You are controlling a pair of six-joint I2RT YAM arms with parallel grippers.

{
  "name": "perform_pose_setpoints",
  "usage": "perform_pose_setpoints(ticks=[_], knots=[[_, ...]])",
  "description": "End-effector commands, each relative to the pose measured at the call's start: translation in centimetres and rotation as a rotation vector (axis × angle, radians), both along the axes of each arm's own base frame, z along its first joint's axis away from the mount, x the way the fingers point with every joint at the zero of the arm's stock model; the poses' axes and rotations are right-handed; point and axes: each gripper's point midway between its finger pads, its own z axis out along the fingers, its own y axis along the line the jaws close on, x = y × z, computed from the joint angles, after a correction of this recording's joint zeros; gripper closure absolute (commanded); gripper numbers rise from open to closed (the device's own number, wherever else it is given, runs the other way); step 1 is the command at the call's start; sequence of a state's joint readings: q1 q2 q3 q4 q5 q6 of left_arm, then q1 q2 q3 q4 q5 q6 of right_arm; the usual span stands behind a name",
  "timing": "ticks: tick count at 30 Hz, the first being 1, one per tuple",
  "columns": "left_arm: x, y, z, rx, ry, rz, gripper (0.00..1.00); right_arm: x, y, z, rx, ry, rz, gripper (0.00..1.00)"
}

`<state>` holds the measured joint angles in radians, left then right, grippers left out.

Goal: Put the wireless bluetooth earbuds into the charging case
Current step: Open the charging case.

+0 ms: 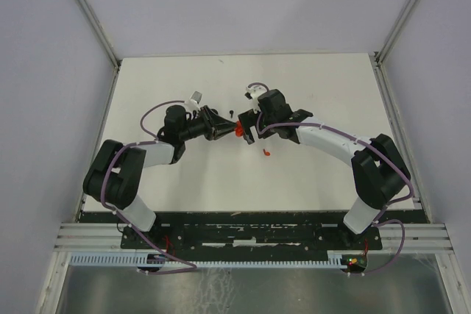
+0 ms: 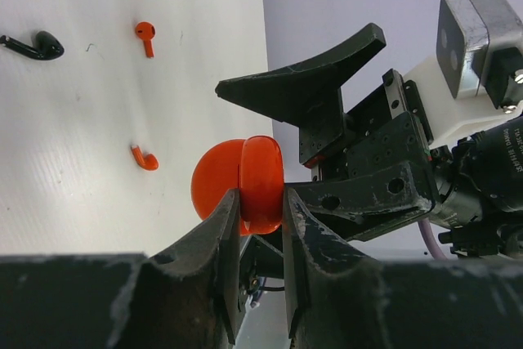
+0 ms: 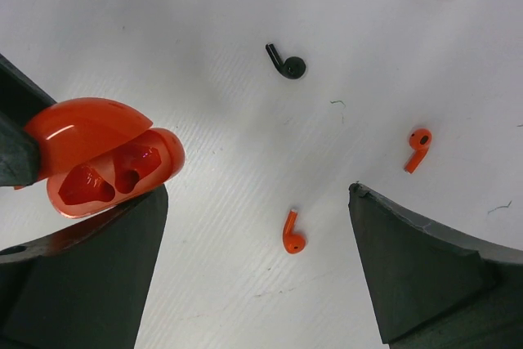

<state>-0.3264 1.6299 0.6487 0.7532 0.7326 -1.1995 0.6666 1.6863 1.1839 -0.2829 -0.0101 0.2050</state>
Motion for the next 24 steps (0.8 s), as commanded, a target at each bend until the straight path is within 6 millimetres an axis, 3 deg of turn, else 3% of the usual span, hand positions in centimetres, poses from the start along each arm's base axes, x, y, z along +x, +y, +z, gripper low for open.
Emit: perform_pose_setpoints(ticks=[1, 6, 24], knots=[[0.1, -0.3, 3.6, -0.076, -0.07, -0.001, 0.97, 2.5, 1.3, 2.3, 0.069, -0.105, -0.038, 0.0], [0.2, -0.2, 3.6, -0.098, -0.05, 0.015, 0.97, 3.3, 1.8, 3.4, 0.1, -0.14, -0.05, 0.0], [0.0, 0.4, 3.2, -0.208, 0.005, 0.081, 0.97, 5.2, 3.4, 4.2, 0.151, -0.168, -0.071, 0.0]])
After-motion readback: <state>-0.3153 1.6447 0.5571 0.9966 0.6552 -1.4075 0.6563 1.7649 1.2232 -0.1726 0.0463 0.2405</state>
